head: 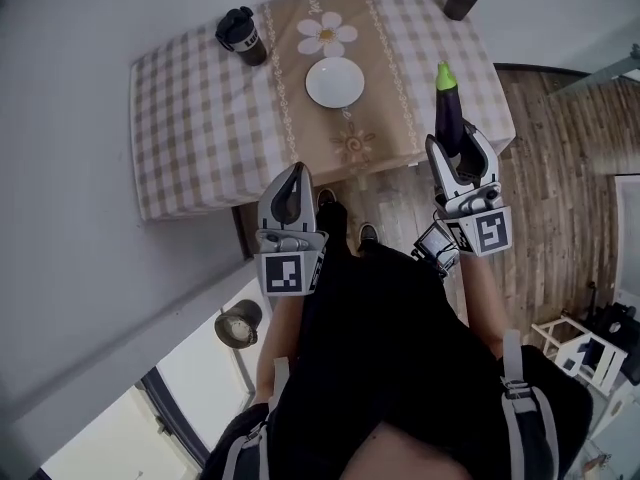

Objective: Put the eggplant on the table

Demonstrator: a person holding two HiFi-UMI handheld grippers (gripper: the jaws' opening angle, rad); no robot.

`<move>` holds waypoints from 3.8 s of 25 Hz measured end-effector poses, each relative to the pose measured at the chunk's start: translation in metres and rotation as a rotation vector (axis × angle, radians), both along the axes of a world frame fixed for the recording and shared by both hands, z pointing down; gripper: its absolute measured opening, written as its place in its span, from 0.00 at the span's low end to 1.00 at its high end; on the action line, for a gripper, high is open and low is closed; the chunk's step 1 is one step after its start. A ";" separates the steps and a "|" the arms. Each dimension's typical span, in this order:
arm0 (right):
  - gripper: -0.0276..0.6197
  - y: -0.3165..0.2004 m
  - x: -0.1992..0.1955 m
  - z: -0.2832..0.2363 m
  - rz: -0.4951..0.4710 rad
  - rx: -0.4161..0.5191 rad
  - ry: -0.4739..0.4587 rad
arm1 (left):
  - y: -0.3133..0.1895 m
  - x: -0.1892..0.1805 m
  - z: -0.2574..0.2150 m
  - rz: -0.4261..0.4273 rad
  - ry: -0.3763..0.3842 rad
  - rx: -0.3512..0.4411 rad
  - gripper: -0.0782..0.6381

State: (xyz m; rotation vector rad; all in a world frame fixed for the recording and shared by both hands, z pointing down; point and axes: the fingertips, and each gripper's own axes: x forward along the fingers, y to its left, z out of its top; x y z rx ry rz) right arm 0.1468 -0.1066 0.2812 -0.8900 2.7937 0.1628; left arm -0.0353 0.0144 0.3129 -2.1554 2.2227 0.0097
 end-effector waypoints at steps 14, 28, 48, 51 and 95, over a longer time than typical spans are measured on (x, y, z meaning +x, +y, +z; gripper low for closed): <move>0.39 -0.066 -0.076 -0.015 0.160 0.062 0.079 | -0.082 -0.085 -0.002 0.231 0.012 0.027 0.09; 0.39 -0.097 -0.101 -0.008 0.178 0.094 0.183 | -0.105 -0.104 0.019 0.305 0.027 0.005 0.09; 0.39 -0.107 -0.135 0.018 0.086 0.153 0.314 | -0.106 -0.112 0.047 0.271 0.036 -0.042 0.09; 0.39 -0.105 -0.141 0.020 0.079 0.151 0.309 | -0.105 -0.115 0.049 0.273 0.034 -0.044 0.09; 0.39 -0.105 -0.211 0.115 -0.119 0.086 0.523 | -0.091 -0.140 0.067 0.236 0.050 -0.062 0.09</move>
